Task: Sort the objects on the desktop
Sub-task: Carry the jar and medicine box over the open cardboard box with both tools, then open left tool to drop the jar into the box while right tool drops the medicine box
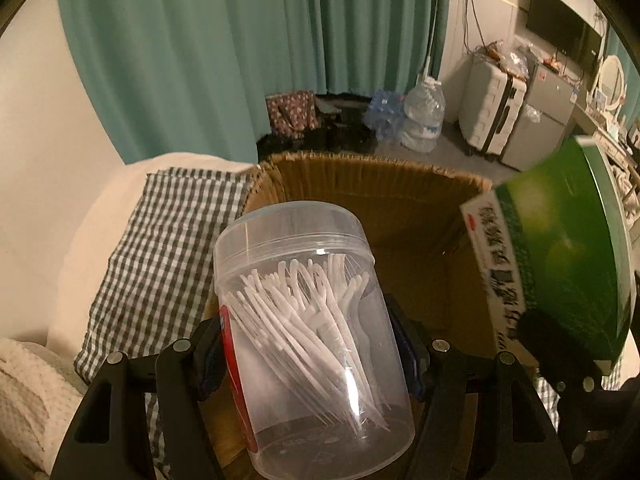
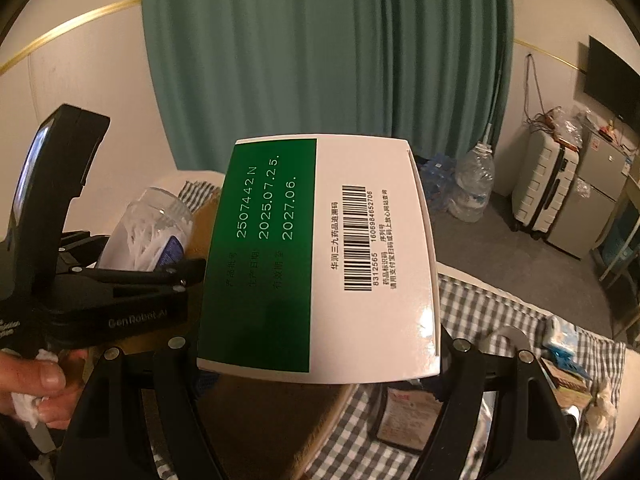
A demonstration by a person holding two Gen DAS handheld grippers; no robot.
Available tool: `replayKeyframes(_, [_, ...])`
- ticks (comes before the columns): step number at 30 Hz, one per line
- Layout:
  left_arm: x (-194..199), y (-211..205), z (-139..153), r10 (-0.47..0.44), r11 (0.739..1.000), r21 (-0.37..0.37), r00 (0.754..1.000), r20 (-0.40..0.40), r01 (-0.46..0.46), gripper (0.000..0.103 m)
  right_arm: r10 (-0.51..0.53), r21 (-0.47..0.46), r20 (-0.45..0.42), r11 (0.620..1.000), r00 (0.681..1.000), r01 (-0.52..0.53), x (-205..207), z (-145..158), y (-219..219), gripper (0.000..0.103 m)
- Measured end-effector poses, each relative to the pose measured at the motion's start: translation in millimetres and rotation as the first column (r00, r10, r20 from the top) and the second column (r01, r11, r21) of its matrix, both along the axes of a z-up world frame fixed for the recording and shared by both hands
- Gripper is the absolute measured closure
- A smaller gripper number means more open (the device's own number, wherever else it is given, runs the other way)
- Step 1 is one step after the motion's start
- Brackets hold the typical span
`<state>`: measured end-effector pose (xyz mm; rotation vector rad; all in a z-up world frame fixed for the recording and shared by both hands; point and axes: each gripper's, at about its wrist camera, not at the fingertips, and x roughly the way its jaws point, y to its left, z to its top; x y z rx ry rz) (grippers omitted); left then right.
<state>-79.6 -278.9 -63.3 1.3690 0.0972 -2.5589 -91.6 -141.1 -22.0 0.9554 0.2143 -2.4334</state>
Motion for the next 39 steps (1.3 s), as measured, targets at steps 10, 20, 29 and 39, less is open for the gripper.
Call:
replayKeyframes(10, [-8.4,-10.7,-23.8,0.006,0.999,0.036,0.998,0.058,-0.008,0.033,0.057,0.063,0.086,0.996,0.995,-0.063,-17.0,-33.8,-26.4,0.026])
replayKeyframes(20, [-5.1,-3.8,-6.3,0.001,1.0,0.023,1.0,0.018,-0.002,0.023,0.061,0.065,0.054,0.996,0.997,-0.064,-11.4,-25.9,-19.1,0.021])
replayKeyframes(29, [8.2,0.5,29.1,0.018,1.0,-0.022,0.998,-0.057,-0.019,0.014,0.074,0.085,-0.013,0.994,0.997,-0.072,9.5,-4.3,-6.4,0.015])
replayKeyframes(39, [21.0,22.6,59.2,-0.008,0.999,-0.036,0.993,-0.117,0.004,0.01,0.044,0.07,-0.099,0.997,0.994,-0.037,23.4,26.8,19.0,0.009])
